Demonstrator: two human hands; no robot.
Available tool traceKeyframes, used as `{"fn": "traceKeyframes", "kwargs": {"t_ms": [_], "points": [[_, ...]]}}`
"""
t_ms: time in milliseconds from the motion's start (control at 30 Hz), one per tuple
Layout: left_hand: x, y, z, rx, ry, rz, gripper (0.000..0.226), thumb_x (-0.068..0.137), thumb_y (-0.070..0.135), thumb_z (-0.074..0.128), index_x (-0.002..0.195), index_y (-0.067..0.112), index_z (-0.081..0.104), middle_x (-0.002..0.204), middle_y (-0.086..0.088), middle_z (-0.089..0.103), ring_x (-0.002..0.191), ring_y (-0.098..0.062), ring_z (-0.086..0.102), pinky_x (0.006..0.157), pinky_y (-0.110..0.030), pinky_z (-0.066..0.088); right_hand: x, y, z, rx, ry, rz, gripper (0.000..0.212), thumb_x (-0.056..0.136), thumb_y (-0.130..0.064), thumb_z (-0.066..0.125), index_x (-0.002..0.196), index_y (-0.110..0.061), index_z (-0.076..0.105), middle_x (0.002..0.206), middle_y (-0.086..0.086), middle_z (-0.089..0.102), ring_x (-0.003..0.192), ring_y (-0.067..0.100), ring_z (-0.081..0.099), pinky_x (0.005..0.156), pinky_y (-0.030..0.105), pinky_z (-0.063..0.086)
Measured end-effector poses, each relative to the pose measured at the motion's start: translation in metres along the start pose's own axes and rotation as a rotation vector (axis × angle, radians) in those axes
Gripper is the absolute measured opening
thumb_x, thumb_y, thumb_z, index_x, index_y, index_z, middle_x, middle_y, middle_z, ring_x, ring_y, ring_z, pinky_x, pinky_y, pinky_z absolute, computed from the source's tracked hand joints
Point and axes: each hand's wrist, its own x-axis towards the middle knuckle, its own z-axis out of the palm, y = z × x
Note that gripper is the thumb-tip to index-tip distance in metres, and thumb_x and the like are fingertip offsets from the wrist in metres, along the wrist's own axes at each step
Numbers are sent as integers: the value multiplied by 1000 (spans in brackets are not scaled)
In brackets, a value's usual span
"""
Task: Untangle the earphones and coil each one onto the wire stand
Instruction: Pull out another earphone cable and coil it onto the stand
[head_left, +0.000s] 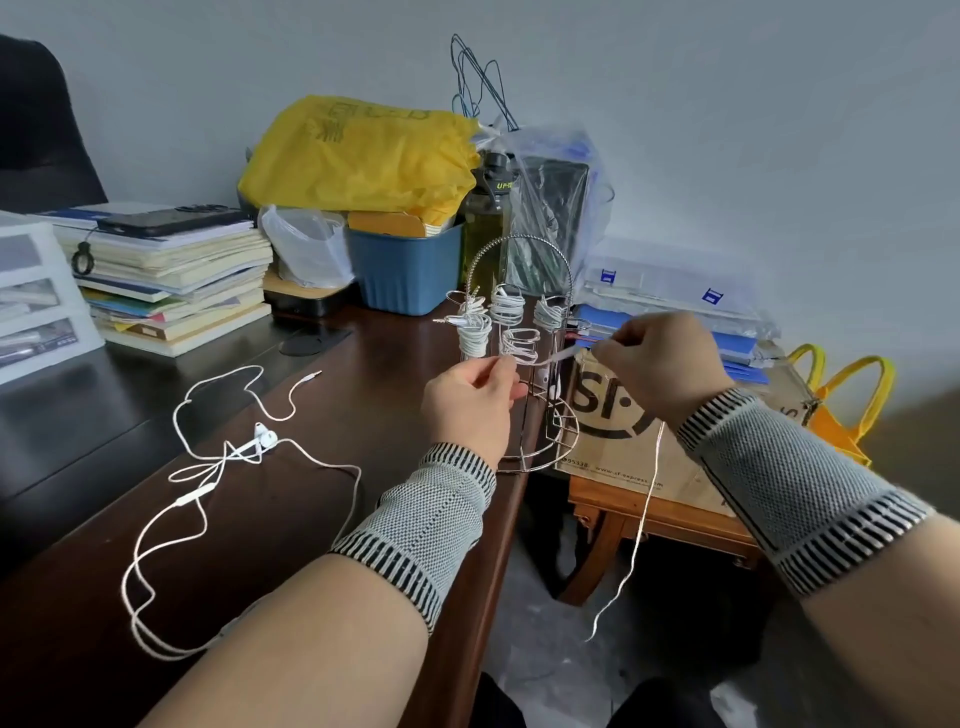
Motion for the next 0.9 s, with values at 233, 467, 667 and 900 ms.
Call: {"fn": "traceKeyframes", "kwargs": {"t_ms": [233, 467, 667, 900], "points": [[3, -2, 0, -51, -18, -31, 18, 91, 19, 67, 73, 22, 70, 63, 6, 70, 66, -6, 71, 69, -25, 58, 29, -61, 3, -479, -45, -204, 25, 87, -20, 61, 66, -11, 51, 63, 4, 49, 65, 23, 53, 60, 29, 43], [6, -7, 4, -20, -25, -12, 15, 88, 23, 67, 77, 16, 73, 62, 3, 72, 67, -7, 72, 81, -39, 59, 48, -93, 20, -432, -248, -189, 21, 86, -24, 65, 76, -6, 62, 70, 4, 56, 75, 22, 59, 61, 30, 49], [9, -9, 4, -4, -36, -6, 15, 90, 17, 63, 80, 11, 73, 59, 6, 70, 66, -5, 71, 79, -38, 60, 28, -97, 22, -561, -249, -399, 20, 90, -22, 56, 93, -8, 70, 84, 7, 68, 78, 22, 64, 74, 36, 57], [16, -15, 5, 103, -12, 29, 33, 87, 13, 68, 57, 26, 66, 51, 12, 61, 52, -5, 52, 72, -45, 60, -10, -62, 33, -501, 104, -704, 10, 82, -9, 58, 77, -5, 66, 80, 7, 54, 61, 30, 57, 57, 37, 52]]}}
